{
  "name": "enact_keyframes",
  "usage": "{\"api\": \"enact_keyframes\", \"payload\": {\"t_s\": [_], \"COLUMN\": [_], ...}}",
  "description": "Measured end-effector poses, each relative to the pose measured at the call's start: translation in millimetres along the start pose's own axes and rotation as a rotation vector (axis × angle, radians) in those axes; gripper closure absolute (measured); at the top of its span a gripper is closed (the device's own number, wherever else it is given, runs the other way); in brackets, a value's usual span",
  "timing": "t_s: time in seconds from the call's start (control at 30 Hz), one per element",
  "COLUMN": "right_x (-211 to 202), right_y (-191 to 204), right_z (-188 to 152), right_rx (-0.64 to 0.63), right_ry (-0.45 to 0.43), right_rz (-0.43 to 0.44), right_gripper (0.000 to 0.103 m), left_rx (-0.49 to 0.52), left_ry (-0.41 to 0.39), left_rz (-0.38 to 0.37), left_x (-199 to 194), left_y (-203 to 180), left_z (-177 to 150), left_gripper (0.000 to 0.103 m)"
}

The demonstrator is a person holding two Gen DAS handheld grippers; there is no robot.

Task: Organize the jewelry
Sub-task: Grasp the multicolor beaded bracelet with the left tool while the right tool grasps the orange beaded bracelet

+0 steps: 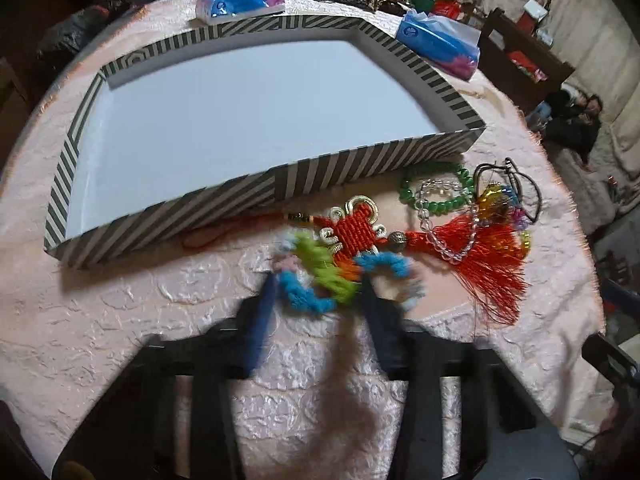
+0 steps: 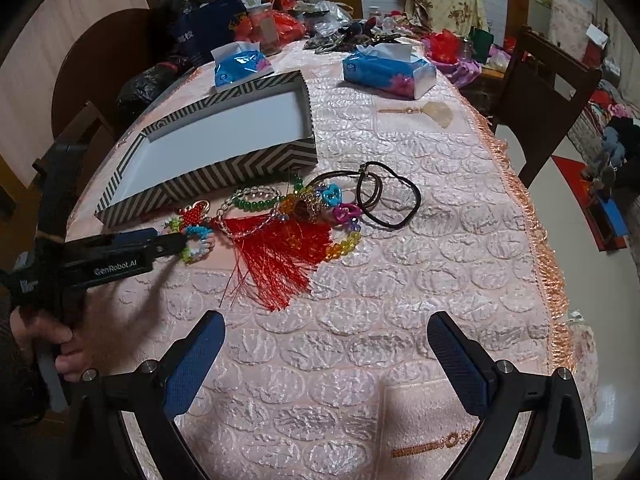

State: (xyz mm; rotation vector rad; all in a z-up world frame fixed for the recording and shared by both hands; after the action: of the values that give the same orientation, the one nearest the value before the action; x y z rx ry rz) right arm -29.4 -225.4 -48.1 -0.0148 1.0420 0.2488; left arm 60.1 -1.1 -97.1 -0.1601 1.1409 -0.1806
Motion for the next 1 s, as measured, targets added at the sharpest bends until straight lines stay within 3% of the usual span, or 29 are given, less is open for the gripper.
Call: {"api": "enact_keyframes", "payload": {"t_s": [0.03,0.27,0.5,0.6,0.93,1.0], "right_x": [1,8,38,54,82,86], "right_y": [-1,-18,-9,-6,-20,-22], "right_z": [1,17,43,53,70,69], "right_rx": [0.004,0.021,-0.066,-0.093,-0.048,-0.028], "right_ry": [-0.003,-0.083,-0.123,-0.116,-0.070,-0.053], "right_rz": [-0.002,0.019,0.151,0.174,0.200,0.216], "right_gripper": [0.002,0.005,0.051,0.062,0.066,0.073], "left_rx": [-0.014,-0.040,-0.051,-0.052,-0.053,-0.052], "left_ry": [0.009,0.011,0.017,0.020,0.021,0.021], "left_rz": [-0.015,-0.002,0.011,0.007,0.000,0.000], "left_x": [-1,-15,-18,-17,-13,-13], "left_y": [4,20,30,30,30,30], "left_z": [-1,-17,-23,-22,-16,-16], "left_gripper": [0.086,0.086,0.086,0.086,0.086,0.086]}}
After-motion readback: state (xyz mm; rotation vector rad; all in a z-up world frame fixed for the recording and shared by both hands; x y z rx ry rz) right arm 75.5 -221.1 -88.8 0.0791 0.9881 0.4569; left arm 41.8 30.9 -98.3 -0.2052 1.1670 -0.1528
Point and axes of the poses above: each gripper's, at about its wrist camera, not at the fingertips, and x roughly the way its jaws point, y to its left, z to its top, the point moved 2 cm from there along x, roughly the way its jaws point, and after that the axes turned 6 degrees about -x, right-handed, at the moved point
